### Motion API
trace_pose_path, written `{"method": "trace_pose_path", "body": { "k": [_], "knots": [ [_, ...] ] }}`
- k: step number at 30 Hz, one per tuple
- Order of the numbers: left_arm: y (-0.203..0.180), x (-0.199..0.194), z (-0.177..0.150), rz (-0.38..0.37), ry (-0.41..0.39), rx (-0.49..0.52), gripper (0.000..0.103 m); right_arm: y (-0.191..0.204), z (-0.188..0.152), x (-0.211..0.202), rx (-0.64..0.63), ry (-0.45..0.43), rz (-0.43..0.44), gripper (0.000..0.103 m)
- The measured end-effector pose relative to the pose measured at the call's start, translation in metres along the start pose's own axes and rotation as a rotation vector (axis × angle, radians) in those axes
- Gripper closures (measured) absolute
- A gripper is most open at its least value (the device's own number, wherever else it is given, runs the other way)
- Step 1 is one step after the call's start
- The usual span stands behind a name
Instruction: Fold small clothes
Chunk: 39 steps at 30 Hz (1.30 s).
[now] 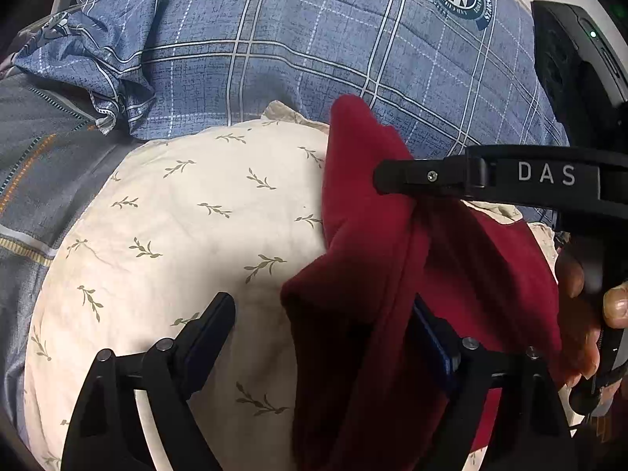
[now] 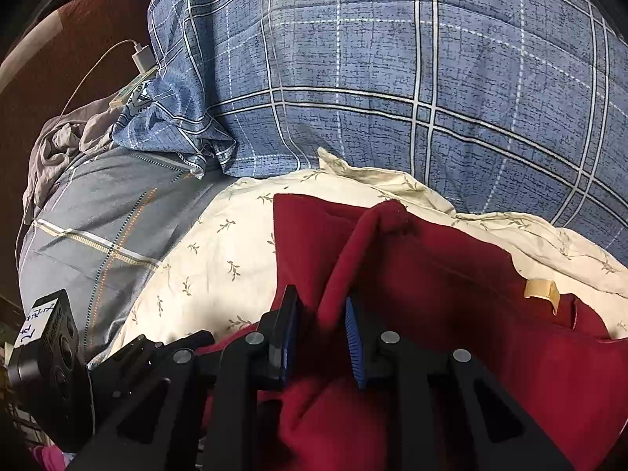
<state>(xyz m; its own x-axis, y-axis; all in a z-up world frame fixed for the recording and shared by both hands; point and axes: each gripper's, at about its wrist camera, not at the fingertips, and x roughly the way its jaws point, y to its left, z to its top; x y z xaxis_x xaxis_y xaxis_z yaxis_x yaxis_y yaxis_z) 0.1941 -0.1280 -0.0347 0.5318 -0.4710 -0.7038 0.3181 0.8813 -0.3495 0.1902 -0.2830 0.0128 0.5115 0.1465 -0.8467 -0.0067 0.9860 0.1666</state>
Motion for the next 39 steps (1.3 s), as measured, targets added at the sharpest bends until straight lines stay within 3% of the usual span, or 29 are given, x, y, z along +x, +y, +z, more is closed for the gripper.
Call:
{"method": "trace_pose_path", "body": {
  "k": [3, 5, 7, 10, 11, 15, 17, 21, 25, 26, 27, 29, 30, 31, 34, 38, 39],
  "knots": [
    [-0.001, -0.001, 0.0, -0.022, 0.001, -0.001, 0.03, -0.002, -0.001, 0.0, 0.004, 0.001, 0.0, 0.08],
    [-0.001, -0.001, -0.001, -0.046, 0.003, -0.002, 0.043, -0.003, -0.001, 0.0, 0.008, 0.003, 0.0, 0.08],
    [-0.002, -0.002, -0.001, -0.1, 0.02, -0.009, 0.067, -0.005, -0.002, 0.002, 0.015, 0.009, 0.002, 0.08],
    [-0.005, -0.008, -0.001, -0.127, -0.002, 0.012, 0.082, -0.008, -0.002, 0.003, 0.036, 0.01, 0.009, 0.079],
    [-0.005, -0.01, -0.002, -0.146, -0.007, 0.014, 0.083, -0.011, -0.001, 0.003, 0.056, 0.008, 0.013, 0.074],
    [-0.003, -0.018, -0.002, -0.219, -0.033, 0.01, 0.084, -0.016, 0.002, -0.003, 0.141, -0.043, 0.02, 0.029],
    [-0.006, -0.02, -0.003, -0.222, -0.044, 0.032, 0.084, -0.013, 0.005, -0.003, 0.149, -0.05, 0.052, 0.021],
    [-0.014, -0.024, -0.008, -0.219, -0.061, 0.087, 0.084, 0.008, 0.012, 0.009, 0.077, -0.006, 0.036, 0.02],
    [-0.015, -0.026, -0.01, -0.223, -0.063, 0.106, 0.084, 0.016, 0.014, 0.037, 0.049, 0.09, -0.018, 0.022],
    [-0.014, -0.025, -0.01, -0.22, -0.057, 0.106, 0.084, 0.012, 0.012, 0.039, 0.058, 0.086, -0.02, 0.029],
    [-0.013, -0.024, -0.01, -0.207, -0.044, 0.107, 0.084, 0.008, 0.01, 0.037, 0.063, 0.067, -0.03, 0.048],
    [-0.013, -0.024, -0.01, -0.182, -0.023, 0.106, 0.069, -0.001, 0.006, 0.029, 0.077, 0.039, -0.009, 0.065],
    [-0.014, -0.026, -0.011, -0.182, -0.019, 0.107, 0.054, -0.006, 0.005, 0.025, 0.09, 0.026, 0.01, 0.069],
    [-0.017, -0.028, -0.012, -0.183, -0.025, 0.112, 0.043, -0.011, 0.004, 0.019, 0.101, 0.011, 0.027, 0.071],
    [-0.028, -0.036, -0.017, -0.153, -0.078, 0.15, 0.029, -0.02, 0.001, 0.003, 0.097, -0.026, 0.052, 0.074],
    [-0.038, -0.025, -0.022, -0.093, -0.052, 0.174, 0.032, -0.027, -0.002, -0.012, 0.093, -0.046, 0.073, 0.077],
    [-0.037, -0.023, -0.022, -0.095, -0.057, 0.154, 0.044, -0.029, -0.003, -0.015, 0.09, -0.05, 0.076, 0.079]
  ]
}}
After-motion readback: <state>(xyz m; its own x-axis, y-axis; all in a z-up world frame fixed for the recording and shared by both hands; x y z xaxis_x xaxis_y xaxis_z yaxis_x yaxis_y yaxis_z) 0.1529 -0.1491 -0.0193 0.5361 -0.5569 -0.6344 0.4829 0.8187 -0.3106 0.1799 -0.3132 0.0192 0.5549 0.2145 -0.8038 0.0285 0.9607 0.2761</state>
